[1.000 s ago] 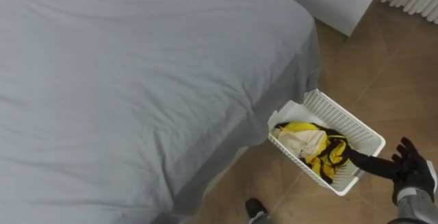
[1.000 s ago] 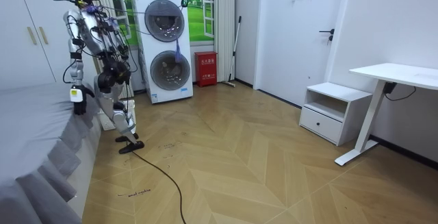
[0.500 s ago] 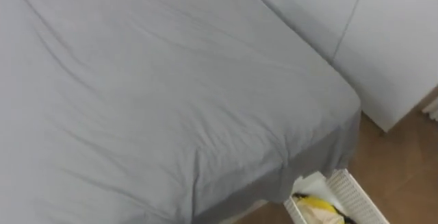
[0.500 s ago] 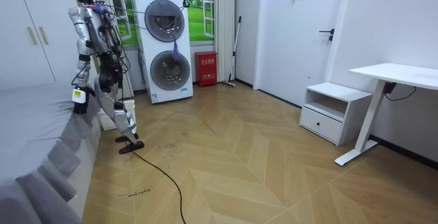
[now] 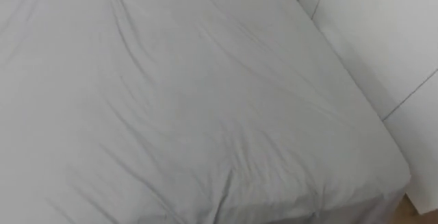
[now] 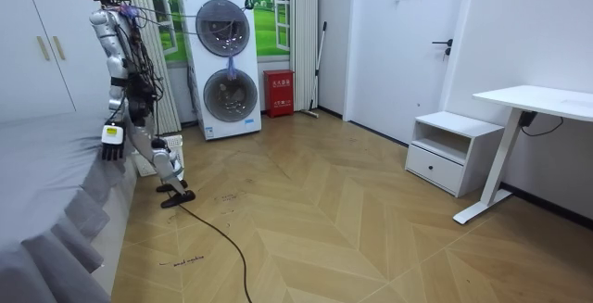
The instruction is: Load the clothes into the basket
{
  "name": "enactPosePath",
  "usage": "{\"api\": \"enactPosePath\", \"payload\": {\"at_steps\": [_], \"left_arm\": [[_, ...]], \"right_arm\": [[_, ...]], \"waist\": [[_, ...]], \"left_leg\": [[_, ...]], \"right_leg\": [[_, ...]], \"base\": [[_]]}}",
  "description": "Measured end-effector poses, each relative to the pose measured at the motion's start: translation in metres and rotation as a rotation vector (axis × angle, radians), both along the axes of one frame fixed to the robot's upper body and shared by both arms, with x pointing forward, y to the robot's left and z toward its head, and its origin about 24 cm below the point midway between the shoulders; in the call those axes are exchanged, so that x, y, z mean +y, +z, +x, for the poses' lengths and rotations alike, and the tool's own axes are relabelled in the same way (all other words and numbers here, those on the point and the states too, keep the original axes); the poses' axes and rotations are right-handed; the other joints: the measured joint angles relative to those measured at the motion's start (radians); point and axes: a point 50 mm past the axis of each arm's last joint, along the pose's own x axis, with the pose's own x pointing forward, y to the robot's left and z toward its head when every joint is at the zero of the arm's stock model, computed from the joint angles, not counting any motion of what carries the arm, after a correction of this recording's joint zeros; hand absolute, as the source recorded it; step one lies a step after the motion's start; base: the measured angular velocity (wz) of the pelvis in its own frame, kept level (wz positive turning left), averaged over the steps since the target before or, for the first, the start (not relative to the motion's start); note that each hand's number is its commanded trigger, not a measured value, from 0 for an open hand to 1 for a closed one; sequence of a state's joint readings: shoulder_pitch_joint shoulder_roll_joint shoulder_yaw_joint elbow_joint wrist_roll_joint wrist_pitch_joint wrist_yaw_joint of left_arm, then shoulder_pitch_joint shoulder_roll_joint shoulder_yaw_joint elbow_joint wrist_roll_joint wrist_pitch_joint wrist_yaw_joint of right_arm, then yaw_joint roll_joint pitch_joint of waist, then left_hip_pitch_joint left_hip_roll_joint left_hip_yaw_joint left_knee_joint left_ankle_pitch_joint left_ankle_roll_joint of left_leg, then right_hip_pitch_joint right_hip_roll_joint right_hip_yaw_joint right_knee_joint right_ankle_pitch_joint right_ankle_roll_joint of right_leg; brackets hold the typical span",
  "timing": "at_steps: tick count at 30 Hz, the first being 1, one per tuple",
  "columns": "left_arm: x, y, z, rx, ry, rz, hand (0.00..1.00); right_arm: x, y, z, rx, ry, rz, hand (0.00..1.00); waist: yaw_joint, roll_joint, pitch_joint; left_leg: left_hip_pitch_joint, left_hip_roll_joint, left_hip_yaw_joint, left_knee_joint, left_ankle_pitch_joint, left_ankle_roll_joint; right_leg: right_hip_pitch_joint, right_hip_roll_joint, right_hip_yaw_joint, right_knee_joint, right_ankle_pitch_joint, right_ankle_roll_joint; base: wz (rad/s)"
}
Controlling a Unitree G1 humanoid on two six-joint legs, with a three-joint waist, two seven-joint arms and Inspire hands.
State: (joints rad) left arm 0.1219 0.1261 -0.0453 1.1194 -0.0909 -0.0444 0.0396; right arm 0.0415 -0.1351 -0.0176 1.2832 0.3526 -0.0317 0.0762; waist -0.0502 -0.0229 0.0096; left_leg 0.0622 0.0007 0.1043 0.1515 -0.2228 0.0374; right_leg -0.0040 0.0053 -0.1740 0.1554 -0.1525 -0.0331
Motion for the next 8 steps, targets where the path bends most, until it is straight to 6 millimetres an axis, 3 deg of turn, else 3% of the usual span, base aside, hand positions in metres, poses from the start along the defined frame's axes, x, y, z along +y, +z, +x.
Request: {"api": "enactPosePath", "payload": {"at_steps": [6,8], "left_arm": [[-0.002,0.001,0.007,-0.016,-0.013,0.010,0.00],[-0.003,0.001,0.007,-0.015,-0.011,0.014,0.00]], "right_arm": [[0.017,0.003,0.035,-0.058,0.187,0.010,0.00],[0.019,0.004,0.040,-0.070,0.194,0.011,0.00]], "waist": [[0.062,-0.013,0.0053],[0.062,-0.012,0.0060]], "left_leg": [[0.008,0.001,-0.039,0.000,0.000,0.000],[0.008,0.000,-0.053,0.000,0.000,0.000]], "right_leg": [[0.028,-0.001,-0.043,-0.006,0.000,0.000],[0.035,-0.003,-0.058,-0.008,0.000,0.000]], "base": [[0.22],[0.25]]}}
